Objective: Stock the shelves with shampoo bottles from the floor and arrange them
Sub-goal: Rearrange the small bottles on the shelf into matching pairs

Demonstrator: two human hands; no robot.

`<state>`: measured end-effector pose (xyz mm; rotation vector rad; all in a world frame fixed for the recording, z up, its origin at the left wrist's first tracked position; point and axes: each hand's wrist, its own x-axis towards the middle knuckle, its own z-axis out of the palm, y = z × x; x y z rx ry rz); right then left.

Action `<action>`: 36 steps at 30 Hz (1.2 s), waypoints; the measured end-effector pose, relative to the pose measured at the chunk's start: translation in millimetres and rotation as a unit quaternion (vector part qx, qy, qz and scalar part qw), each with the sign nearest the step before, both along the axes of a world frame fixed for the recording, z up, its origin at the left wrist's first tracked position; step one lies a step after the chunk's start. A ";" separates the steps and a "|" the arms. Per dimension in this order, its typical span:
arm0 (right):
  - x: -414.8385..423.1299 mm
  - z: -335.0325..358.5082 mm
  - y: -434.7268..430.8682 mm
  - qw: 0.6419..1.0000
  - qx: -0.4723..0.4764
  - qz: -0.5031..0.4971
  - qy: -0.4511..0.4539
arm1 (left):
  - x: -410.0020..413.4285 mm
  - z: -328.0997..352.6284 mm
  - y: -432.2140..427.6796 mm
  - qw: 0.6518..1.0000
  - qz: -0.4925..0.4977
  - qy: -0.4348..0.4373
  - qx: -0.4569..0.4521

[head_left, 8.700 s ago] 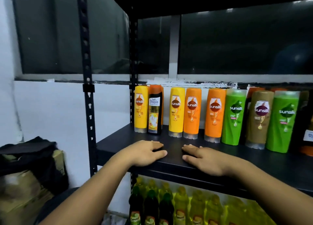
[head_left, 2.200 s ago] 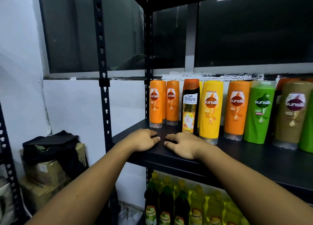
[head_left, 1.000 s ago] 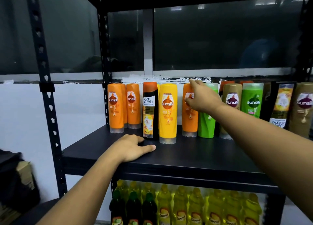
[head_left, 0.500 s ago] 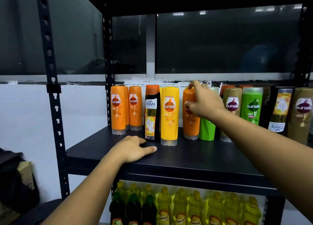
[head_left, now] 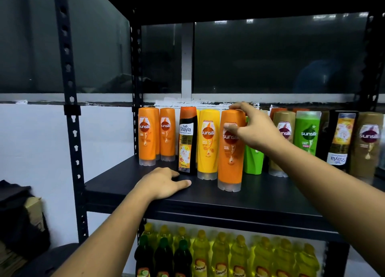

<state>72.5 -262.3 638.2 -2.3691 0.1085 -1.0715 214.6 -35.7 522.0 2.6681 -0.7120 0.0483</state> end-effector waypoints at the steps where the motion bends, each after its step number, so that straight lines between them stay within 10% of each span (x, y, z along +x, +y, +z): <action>1: 0.0 -4.2 -0.9 1.000 0.010 0.007 -0.002 | -0.6 0.2 0.0 1.000 -0.001 -0.001 0.002; 11: -4.5 -89.9 -11.2 0.977 0.143 0.070 0.139 | -0.5 0.7 0.4 1.000 -0.014 -0.004 0.015; 24: 20.3 -105.2 52.4 0.980 0.096 0.094 0.145 | 0.1 17.2 29.2 0.984 -0.107 0.043 0.135; 36: 122.0 -96.2 149.9 0.978 0.096 0.053 0.177 | 54.0 14.4 92.8 1.000 0.024 0.008 -0.007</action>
